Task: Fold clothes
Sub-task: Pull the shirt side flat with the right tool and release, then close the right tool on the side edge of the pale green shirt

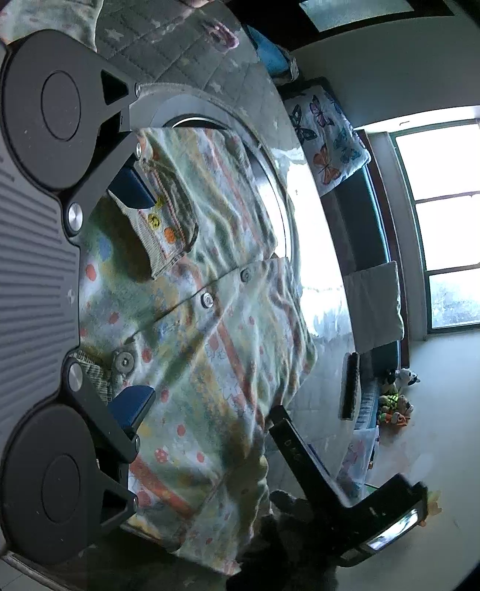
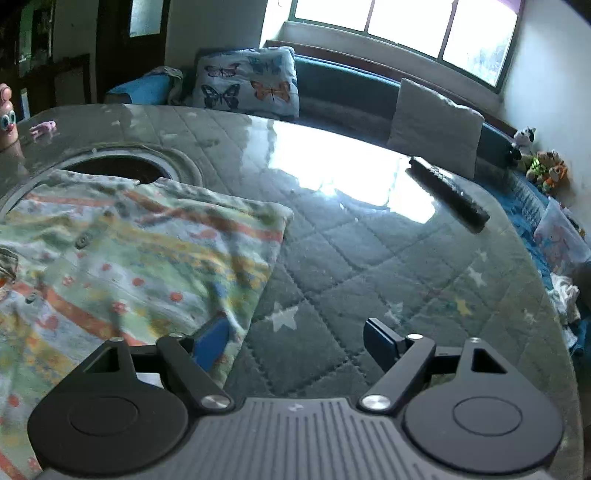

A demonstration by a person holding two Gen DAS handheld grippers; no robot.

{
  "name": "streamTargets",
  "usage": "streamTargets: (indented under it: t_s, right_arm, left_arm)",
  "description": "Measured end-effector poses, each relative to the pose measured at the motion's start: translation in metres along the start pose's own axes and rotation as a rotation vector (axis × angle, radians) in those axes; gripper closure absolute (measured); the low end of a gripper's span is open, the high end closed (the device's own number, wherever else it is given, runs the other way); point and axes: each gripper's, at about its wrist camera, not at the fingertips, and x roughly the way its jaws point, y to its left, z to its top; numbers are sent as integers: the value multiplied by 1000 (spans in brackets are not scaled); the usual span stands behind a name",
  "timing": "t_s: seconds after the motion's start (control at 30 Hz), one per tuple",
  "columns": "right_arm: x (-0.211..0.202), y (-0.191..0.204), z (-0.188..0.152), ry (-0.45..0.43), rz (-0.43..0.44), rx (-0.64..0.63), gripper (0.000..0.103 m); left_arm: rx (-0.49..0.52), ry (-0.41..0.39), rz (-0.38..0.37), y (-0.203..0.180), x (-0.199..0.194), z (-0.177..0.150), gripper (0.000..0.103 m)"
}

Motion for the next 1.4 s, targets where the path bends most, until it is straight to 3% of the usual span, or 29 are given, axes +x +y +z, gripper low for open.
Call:
streamTargets:
  t_s: [0.2,0.4,0.67,0.97,1.17,1.4]
  right_arm:
    - [-29,-3,-12,-38,36,8,21]
    - [-68,27,-36,-63,121,-104,21]
    - [-89,50,-75,-21,100,-171,21]
    - [-119,39,-108,15,110,-70,20]
    - [-138,28,-118,-19,126,37,20]
    - [-149,-16,-128,-71,11,183,22]
  left_arm:
    - [13,0,-3,-3,-3,-1,0]
    - [40,8,-12,-12,-3,-5,0]
    - [61,-27,-7,-15,-10,3,0]
    - [91,-46,-44,-31,-3,19,0]
    - [136,-40,-87,-54,4,21,0]
    - [166,-18,-92,-65,9,19,0]
